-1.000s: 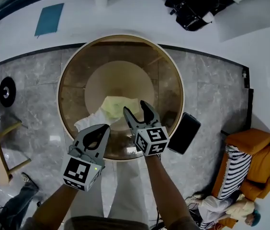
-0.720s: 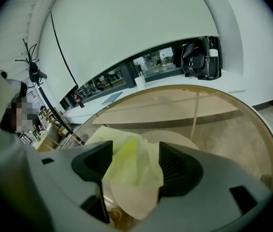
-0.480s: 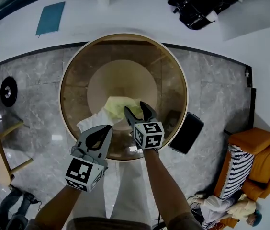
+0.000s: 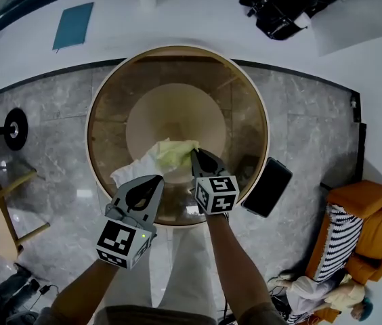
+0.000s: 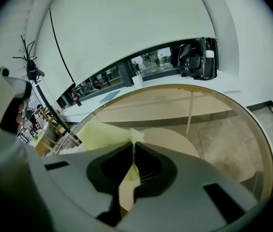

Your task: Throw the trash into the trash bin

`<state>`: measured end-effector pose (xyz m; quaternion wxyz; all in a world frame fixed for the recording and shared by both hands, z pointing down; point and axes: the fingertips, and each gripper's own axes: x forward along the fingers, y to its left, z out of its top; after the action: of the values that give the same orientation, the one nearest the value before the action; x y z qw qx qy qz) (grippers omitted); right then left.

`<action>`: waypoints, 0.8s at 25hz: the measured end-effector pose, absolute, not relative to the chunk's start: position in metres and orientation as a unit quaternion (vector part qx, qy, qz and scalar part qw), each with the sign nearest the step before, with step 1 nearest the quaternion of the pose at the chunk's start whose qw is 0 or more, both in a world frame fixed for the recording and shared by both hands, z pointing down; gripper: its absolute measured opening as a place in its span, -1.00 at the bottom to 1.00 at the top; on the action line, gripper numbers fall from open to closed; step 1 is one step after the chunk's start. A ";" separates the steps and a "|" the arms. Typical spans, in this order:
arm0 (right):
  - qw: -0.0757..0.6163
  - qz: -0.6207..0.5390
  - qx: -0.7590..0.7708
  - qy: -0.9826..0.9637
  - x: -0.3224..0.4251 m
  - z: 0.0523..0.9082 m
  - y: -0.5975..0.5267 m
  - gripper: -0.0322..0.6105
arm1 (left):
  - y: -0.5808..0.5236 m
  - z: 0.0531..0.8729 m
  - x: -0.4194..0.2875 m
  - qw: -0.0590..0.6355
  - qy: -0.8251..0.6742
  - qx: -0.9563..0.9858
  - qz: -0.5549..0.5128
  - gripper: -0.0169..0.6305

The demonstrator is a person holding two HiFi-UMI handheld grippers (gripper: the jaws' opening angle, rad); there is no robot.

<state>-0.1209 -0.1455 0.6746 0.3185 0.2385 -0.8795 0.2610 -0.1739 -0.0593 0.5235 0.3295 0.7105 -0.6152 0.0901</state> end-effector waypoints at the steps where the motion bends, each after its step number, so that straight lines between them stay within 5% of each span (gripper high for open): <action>1: 0.317 0.262 0.237 -0.880 -0.121 0.674 -0.146 -0.81 | -0.060 0.523 -0.173 0.330 -0.616 0.710 0.090 -0.89; 20: 0.274 0.271 0.328 -0.863 -0.011 0.643 -0.191 -0.81 | -0.098 0.516 -0.094 0.327 -0.566 0.750 0.100 -0.89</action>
<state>-0.0114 -0.1912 0.6431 0.2736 0.3284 -0.8626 0.2707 -0.0943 -0.0984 0.5160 0.3268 0.7498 -0.5665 0.1003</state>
